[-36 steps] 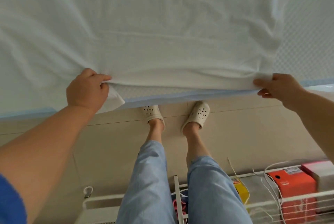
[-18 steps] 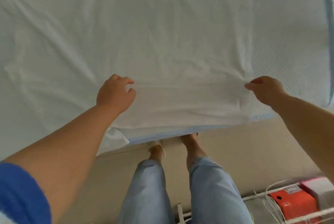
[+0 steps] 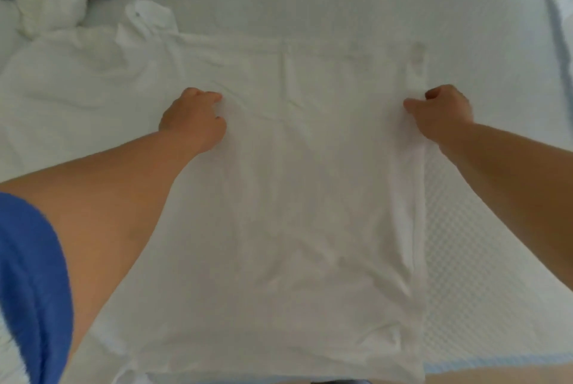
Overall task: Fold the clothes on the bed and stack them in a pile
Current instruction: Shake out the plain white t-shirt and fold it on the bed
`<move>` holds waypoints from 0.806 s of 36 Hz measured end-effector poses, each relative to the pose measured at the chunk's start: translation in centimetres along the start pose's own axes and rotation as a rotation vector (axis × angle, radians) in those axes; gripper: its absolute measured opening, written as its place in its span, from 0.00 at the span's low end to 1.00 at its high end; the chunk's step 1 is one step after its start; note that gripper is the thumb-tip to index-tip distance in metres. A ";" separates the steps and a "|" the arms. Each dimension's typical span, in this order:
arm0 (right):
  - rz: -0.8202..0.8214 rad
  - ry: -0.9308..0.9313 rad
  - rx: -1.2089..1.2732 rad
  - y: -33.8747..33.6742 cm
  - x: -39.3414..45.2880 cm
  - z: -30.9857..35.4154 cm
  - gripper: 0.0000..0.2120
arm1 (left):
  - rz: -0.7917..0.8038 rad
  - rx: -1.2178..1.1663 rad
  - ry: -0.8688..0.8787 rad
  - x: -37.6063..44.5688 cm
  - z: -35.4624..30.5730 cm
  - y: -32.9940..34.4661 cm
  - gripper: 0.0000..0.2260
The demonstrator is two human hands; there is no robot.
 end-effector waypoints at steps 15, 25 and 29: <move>0.061 0.071 0.433 -0.2 7.8 4.6 0.11 | -0.076 0.288 0.095 11.3 3.3 -5.5 0.22; 0.100 -0.029 0.533 -3.6 8.4 7.0 0.15 | -0.168 0.370 0.147 11.5 6.5 -10.1 0.17; 0.137 -0.013 0.644 -4.3 9.5 8.1 0.09 | -0.315 0.289 0.069 12.0 6.8 -12.7 0.16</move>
Point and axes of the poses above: each hand's wrist, its own x-axis towards the middle knuckle, its own y-axis out of the palm, z = x × y, the point moved 9 cm from there along x, towards the middle knuckle, and after that the axes turned 10 degrees about y, right-handed, at the moved point
